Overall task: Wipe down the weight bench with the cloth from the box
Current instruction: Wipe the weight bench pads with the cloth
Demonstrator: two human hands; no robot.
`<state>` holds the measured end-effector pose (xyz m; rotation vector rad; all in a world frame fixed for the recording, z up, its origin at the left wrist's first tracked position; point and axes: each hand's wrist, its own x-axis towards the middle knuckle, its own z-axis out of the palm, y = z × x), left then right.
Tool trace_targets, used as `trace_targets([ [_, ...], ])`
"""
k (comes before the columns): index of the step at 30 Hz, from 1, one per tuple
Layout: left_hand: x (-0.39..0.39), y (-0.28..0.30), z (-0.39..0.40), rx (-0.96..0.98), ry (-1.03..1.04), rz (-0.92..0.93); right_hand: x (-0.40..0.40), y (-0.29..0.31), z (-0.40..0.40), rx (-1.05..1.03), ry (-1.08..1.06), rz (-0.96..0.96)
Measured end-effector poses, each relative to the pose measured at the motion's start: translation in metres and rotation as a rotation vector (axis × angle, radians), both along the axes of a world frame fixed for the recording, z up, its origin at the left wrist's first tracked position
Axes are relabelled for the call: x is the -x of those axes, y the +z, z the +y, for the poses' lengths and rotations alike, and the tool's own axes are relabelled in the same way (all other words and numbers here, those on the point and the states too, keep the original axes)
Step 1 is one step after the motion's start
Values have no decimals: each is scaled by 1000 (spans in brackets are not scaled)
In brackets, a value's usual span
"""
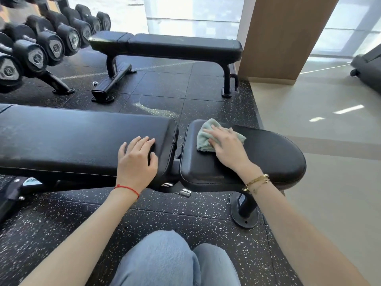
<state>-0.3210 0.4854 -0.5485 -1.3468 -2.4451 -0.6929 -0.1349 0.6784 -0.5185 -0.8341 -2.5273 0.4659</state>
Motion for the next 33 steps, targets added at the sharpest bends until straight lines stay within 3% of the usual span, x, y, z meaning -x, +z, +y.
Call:
trace_targets([
  [6, 49, -4, -41, 52, 100, -2, 63, 3, -16, 149, -35, 174],
  [11, 50, -11, -42, 33, 101, 16, 116, -3, -53, 221, 194, 100],
  [18, 49, -15, -40, -10, 109, 24, 65, -7, -95, 124, 514, 5],
  [27, 48, -12, -42, -7, 110, 11, 159, 5, -55, -4, 329, -121],
  [33, 48, -7, -44, 54, 89, -31, 91, 5, -79, -126, 530, -122],
])
